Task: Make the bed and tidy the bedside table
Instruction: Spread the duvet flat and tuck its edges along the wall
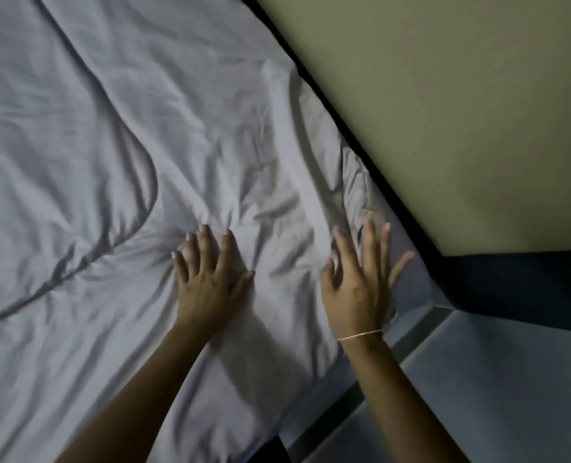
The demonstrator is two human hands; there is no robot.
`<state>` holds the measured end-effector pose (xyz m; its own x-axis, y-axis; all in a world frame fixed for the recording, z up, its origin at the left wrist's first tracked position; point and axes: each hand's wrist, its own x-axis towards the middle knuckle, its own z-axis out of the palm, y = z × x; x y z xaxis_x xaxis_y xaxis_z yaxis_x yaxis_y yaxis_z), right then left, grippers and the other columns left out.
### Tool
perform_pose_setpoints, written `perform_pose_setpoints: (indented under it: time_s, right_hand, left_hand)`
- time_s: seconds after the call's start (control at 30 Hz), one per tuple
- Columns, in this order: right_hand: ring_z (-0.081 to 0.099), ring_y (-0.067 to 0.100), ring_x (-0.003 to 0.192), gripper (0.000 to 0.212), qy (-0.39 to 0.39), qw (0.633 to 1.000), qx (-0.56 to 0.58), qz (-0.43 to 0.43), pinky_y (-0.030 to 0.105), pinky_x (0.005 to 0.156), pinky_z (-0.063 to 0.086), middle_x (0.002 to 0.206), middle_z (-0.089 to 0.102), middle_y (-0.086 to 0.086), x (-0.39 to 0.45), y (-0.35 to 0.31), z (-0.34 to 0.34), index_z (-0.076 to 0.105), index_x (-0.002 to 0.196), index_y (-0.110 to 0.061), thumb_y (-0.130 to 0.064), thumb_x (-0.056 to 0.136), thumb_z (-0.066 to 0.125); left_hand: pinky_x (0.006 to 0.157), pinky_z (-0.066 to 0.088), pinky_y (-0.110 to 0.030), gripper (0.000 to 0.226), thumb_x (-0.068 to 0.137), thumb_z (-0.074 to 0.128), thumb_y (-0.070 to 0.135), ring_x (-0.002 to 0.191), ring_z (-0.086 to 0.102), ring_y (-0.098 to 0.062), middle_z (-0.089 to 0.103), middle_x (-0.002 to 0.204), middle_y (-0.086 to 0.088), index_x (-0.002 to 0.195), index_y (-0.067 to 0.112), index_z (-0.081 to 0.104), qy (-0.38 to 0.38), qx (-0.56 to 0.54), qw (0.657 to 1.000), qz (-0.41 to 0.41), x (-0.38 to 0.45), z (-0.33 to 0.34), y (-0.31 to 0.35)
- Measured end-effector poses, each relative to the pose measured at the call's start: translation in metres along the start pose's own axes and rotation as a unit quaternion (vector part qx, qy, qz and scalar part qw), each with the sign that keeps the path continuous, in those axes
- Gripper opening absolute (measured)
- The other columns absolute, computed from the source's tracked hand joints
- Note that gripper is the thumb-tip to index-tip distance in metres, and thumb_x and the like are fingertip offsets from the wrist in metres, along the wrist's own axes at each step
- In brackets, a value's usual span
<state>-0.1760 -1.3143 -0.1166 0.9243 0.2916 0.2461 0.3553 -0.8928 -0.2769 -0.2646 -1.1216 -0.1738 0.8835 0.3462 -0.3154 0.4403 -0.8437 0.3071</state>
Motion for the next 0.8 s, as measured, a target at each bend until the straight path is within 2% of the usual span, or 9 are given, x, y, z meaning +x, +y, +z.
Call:
perform_pose_setpoints:
  time_s: [0.07, 0.13, 0.33, 0.43, 0.5, 0.6, 0.67, 0.73, 0.8]
  right_hand:
    - [0.026, 0.034, 0.144, 0.041, 0.025, 0.998, -0.006, -0.059, 0.068, 0.112, 0.006, 0.150, 0.038, 0.014, -0.007, 0.003, 0.000, 0.063, 0.125, -0.024, -0.014, 0.087, 0.057]
    - [0.029, 0.035, 0.142, 0.034, 0.044, 0.996, -0.005, -0.077, 0.066, 0.113, 0.008, 0.147, 0.042, 0.013, -0.008, 0.013, 0.001, 0.068, 0.120, -0.023, -0.015, 0.090, 0.052]
    - [0.027, 0.035, 0.143, 0.038, 0.047, 0.999, -0.016, 0.008, 0.062, 0.115, 0.006, 0.148, 0.041, 0.014, -0.018, 0.062, 0.011, 0.065, 0.121, -0.019, -0.010, 0.085, 0.056]
    - [0.025, 0.033, 0.144, 0.039, 0.068, 0.995, -0.008, 0.072, 0.059, 0.117, 0.003, 0.148, 0.040, 0.015, -0.023, 0.076, 0.009, 0.063, 0.126, -0.017, -0.014, 0.089, 0.050]
    - [0.021, 0.034, 0.145, 0.040, 0.050, 0.986, 0.018, 0.158, 0.056, 0.118, 0.005, 0.152, 0.035, 0.017, -0.025, 0.087, 0.012, 0.060, 0.130, -0.017, -0.017, 0.092, 0.048]
    - [0.011, 0.036, 0.147, 0.044, -0.030, 0.950, 0.063, 0.305, 0.053, 0.115, 0.025, 0.159, 0.011, 0.021, -0.027, 0.108, 0.026, 0.045, 0.142, -0.025, -0.028, 0.098, 0.046]
    - [0.015, 0.038, 0.146, 0.047, -0.065, 0.935, 0.078, 0.339, 0.047, 0.112, 0.033, 0.159, 0.002, 0.024, -0.025, 0.117, 0.033, 0.039, 0.145, -0.030, -0.036, 0.099, 0.046]
    - [0.033, 0.040, 0.137, 0.046, -0.070, 0.937, 0.063, 0.337, 0.047, 0.106, 0.038, 0.156, 0.019, 0.024, -0.024, 0.121, 0.037, 0.042, 0.143, -0.030, -0.039, 0.098, 0.048]
    - [0.051, 0.038, 0.116, 0.043, -0.036, 0.944, 0.049, 0.324, 0.049, 0.094, 0.045, 0.136, 0.047, 0.021, -0.021, 0.121, 0.039, 0.049, 0.139, -0.027, -0.035, 0.097, 0.052]
  left_hand:
    - [0.111, 0.009, -0.065, 0.081, 0.087, 0.025, 0.064, 0.142, 0.008, -0.045, 0.009, 0.156, -0.023, 0.151, 0.015, 0.015, 0.009, 0.027, 1.000, 0.001, 0.000, 0.011, 0.000]
    - [0.110, 0.009, -0.066, 0.080, 0.089, 0.027, 0.061, 0.142, 0.009, -0.045, 0.011, 0.155, -0.025, 0.151, 0.013, 0.015, 0.018, 0.051, 0.999, -0.006, 0.001, 0.017, 0.000]
    - [0.111, 0.005, -0.065, 0.076, 0.093, 0.027, 0.057, 0.142, 0.006, -0.046, 0.007, 0.155, -0.027, 0.151, 0.011, 0.011, 0.043, 0.096, 0.994, 0.003, 0.000, 0.026, 0.001]
    - [0.111, 0.003, -0.064, 0.075, 0.091, 0.029, 0.053, 0.143, 0.004, -0.044, 0.006, 0.155, -0.026, 0.151, 0.012, 0.010, 0.041, 0.071, 0.997, 0.003, 0.002, 0.023, 0.007]
    - [0.112, 0.003, -0.064, 0.071, 0.091, 0.030, 0.046, 0.144, 0.004, -0.041, 0.007, 0.156, -0.023, 0.151, 0.013, 0.013, 0.040, 0.048, 0.998, 0.022, 0.003, 0.022, 0.015]
    - [0.113, 0.000, -0.061, 0.066, 0.093, 0.030, 0.043, 0.145, 0.001, -0.037, 0.006, 0.158, -0.019, 0.151, 0.015, 0.014, 0.039, 0.036, 0.995, 0.080, 0.005, 0.028, 0.040]
    - [0.114, -0.001, -0.059, 0.067, 0.095, 0.029, 0.048, 0.146, 0.000, -0.035, 0.005, 0.158, -0.018, 0.151, 0.016, 0.013, 0.040, 0.040, 0.992, 0.111, 0.010, 0.033, 0.062]
    - [0.115, -0.005, -0.056, 0.069, 0.095, 0.027, 0.052, 0.146, -0.003, -0.033, 0.001, 0.158, -0.017, 0.152, 0.017, 0.009, 0.036, 0.041, 0.990, 0.130, 0.014, 0.037, 0.083]
    - [0.115, -0.008, -0.055, 0.070, 0.096, 0.023, 0.055, 0.146, -0.010, -0.031, -0.006, 0.158, -0.016, 0.152, 0.020, 0.002, 0.027, 0.034, 0.990, 0.131, 0.019, 0.041, 0.099]
